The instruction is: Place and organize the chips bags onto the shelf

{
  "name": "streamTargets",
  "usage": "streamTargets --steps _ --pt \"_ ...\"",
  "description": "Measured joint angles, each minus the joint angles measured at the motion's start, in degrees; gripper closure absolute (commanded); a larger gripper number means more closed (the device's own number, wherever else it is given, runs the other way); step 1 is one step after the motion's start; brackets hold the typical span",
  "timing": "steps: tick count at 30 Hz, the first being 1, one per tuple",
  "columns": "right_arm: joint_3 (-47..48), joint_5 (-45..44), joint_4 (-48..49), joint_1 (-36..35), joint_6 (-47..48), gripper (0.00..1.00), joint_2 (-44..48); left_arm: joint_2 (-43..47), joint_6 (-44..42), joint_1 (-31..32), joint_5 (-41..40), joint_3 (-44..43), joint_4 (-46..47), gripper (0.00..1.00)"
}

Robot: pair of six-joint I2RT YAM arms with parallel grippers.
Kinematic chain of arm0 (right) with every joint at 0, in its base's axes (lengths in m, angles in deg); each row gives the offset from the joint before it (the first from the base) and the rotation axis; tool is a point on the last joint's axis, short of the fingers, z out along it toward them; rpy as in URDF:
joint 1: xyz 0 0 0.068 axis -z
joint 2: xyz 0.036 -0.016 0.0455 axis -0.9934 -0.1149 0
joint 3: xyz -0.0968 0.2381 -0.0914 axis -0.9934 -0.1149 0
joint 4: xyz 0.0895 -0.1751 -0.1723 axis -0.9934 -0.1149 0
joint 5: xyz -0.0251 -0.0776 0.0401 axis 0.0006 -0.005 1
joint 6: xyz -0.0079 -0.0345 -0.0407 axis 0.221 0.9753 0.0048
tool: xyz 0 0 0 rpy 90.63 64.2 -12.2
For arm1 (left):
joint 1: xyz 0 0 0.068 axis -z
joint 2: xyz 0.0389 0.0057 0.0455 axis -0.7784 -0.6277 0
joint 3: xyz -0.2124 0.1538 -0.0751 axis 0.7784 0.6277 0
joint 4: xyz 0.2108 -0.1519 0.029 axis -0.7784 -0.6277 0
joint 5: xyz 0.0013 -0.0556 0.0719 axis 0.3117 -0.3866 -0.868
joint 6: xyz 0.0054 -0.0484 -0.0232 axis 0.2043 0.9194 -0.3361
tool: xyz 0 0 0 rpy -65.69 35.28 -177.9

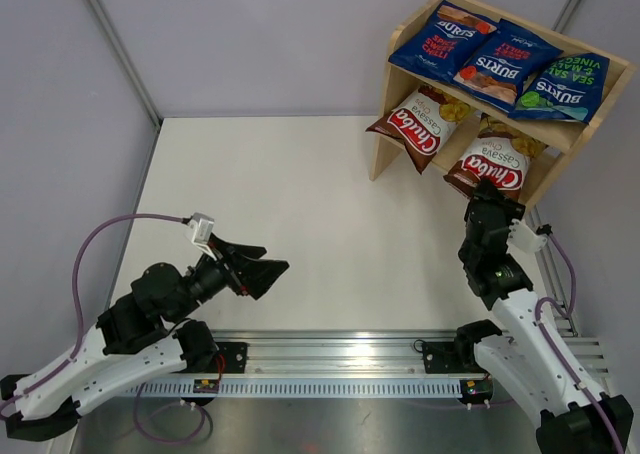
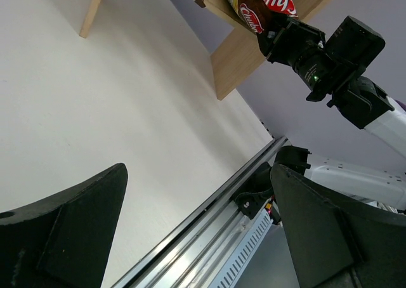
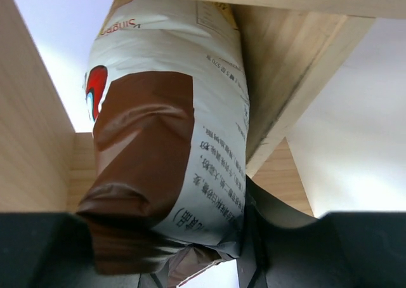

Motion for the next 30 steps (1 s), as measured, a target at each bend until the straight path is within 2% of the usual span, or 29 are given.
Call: streamTargets --steps 12,16,27,29,30 --pt "1.81 0.44 0.59 2.64 -3.82 0.62 -5.33 1.38 -0.17 0.0 -0.61 0.0 -2.6 0.01" --pt "3.72 0.0 1.09 2.89 -4.46 0.58 -8.61 1.38 -0.22 0.0 -0.9 0.0 -2.69 0.01" --pt "6.51 0.13 1.14 4.22 -4.44 0.57 -12.17 1.66 -0.26 0.0 -1.84 0.0 -4.63 0.01" --pt "6.47 0.35 1.16 4.66 -4.28 0.54 -12.15 1.66 -0.24 0.0 -1.92 0.0 -4.63 0.01" --pt "6.4 0.52 1.16 4.9 -4.11 0.46 -12.09 1.66 -0.26 0.0 -1.92 0.0 -4.61 0.01"
